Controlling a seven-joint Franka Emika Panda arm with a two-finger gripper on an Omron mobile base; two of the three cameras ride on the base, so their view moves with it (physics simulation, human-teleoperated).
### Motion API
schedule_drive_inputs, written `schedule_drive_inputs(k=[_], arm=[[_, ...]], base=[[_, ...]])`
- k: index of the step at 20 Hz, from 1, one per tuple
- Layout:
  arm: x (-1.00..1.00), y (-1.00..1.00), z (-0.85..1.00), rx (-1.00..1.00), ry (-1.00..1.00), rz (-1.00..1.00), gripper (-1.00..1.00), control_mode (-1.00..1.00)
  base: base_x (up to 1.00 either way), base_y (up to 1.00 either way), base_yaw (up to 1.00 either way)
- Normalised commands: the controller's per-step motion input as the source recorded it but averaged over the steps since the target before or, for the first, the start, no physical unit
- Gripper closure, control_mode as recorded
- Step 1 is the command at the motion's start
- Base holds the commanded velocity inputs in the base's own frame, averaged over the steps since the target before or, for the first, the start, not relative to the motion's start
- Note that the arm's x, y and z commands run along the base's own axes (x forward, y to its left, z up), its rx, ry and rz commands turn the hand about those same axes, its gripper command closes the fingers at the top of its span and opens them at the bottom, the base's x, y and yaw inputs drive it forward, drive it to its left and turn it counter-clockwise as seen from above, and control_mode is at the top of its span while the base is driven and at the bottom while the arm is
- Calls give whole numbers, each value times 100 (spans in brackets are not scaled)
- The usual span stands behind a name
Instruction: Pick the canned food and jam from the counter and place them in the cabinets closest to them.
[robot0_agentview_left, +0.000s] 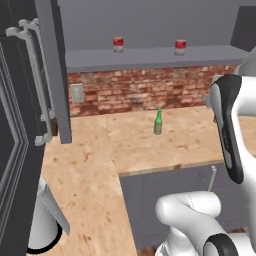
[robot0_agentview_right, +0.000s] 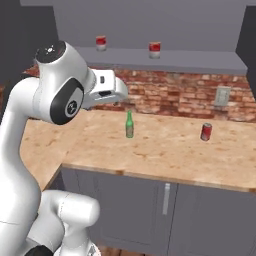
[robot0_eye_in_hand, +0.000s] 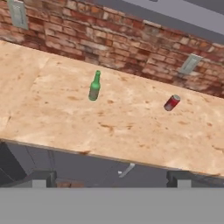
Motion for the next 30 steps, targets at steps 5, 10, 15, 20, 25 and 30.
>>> schedule_drive_inputs(k=[5,10,15,20,25,30], arm=[[0,0,0,0,0,0,-100,100],[0,0,0,0,0,0,-100,100],[0,0,0,0,0,0,-100,100],[0,0,0,0,0,0,-100,100],[0,0,0,0,0,0,-100,100],[0,0,0,0,0,0,-100,100]], base=[[-67,-11,-3],[-36,-1,-3],[-6,0,0],[-20,-2,0],[-75,-9,0],[-29,-1,0]])
